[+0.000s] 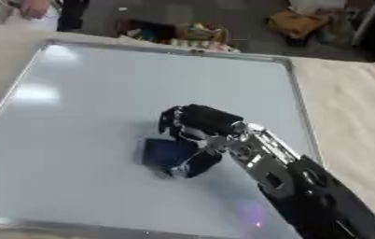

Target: Wipe the whiteboard clean with a brush.

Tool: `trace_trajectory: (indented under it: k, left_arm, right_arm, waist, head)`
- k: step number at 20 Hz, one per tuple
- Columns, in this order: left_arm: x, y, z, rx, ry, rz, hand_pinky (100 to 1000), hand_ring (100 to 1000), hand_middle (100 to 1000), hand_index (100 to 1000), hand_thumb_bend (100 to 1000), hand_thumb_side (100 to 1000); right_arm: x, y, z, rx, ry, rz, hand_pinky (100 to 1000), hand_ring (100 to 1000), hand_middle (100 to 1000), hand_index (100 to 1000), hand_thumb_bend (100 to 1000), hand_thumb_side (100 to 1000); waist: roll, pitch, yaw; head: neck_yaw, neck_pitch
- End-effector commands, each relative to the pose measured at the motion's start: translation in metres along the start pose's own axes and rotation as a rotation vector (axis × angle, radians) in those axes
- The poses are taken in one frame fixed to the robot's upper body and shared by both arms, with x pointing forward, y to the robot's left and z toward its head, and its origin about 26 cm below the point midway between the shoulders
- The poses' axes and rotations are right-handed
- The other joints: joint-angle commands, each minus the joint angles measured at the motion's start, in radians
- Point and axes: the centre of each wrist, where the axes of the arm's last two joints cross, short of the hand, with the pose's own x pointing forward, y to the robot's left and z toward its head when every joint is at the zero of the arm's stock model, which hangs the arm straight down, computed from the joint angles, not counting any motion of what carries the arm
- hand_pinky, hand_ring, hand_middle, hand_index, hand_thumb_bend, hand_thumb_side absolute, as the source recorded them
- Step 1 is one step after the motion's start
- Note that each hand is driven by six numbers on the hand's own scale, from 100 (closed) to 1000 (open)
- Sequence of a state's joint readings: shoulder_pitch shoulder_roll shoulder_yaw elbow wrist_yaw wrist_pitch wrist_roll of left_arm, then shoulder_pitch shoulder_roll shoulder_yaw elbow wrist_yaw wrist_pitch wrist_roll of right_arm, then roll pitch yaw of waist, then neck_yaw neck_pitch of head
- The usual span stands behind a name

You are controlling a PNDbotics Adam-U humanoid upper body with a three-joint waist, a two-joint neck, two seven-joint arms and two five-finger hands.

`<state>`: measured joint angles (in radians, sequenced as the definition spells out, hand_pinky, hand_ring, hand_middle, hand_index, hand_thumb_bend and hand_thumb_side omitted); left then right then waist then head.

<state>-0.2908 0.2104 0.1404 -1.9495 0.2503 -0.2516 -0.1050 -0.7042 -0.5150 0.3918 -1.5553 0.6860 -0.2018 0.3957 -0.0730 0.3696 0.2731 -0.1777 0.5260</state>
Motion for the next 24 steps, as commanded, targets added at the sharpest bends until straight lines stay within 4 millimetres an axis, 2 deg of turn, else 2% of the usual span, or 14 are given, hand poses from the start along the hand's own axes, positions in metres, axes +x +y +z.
trace_trajectory:
  k: [1,8,9,14,21,24]
  left_arm:
    - [0.005,0.002,-0.004,-0.011,-0.02,-0.015,711,593,668,772,328,977]
    - [0.005,0.002,-0.004,-0.01,-0.02,-0.014,711,593,668,772,325,977]
    - [0.004,0.002,-0.004,-0.011,-0.019,-0.014,712,593,667,772,325,976]
    - [0.004,0.002,-0.003,-0.013,-0.018,-0.014,712,592,667,772,324,977]
    - [0.005,0.002,-0.004,-0.015,-0.022,-0.014,713,592,666,772,323,976]
    - [0.005,0.002,-0.004,-0.013,-0.024,-0.014,713,592,666,771,323,977]
  right_arm:
    - [-0.004,-0.01,0.002,0.007,0.018,0.031,676,779,690,100,381,281]
    - [-0.001,-0.017,0.003,0.014,0.049,0.048,679,784,692,100,347,303]
    - [0.0,-0.018,0.003,0.012,0.049,0.051,683,786,682,100,319,320]
    - [0.002,-0.02,0.002,0.004,0.054,0.072,680,784,651,100,308,317]
    - [0.001,-0.018,0.0,0.015,0.053,0.071,670,774,557,100,308,312]
    - [0.0,-0.016,0.0,0.029,0.058,0.072,669,773,561,100,305,310]
  waist:
    - [0.005,-0.019,0.001]
    - [0.004,-0.021,-0.002]
    - [0.004,-0.021,-0.002]
    - [0.004,-0.02,-0.002]
    - [0.004,-0.017,0.0]
    - [0.002,-0.017,0.001]
  head:
    - [0.001,-0.007]
    - [0.002,-0.006]
    - [0.001,-0.007]
    - [0.0,-0.009]
    - [0.0,-0.009]
    - [0.0,-0.01]
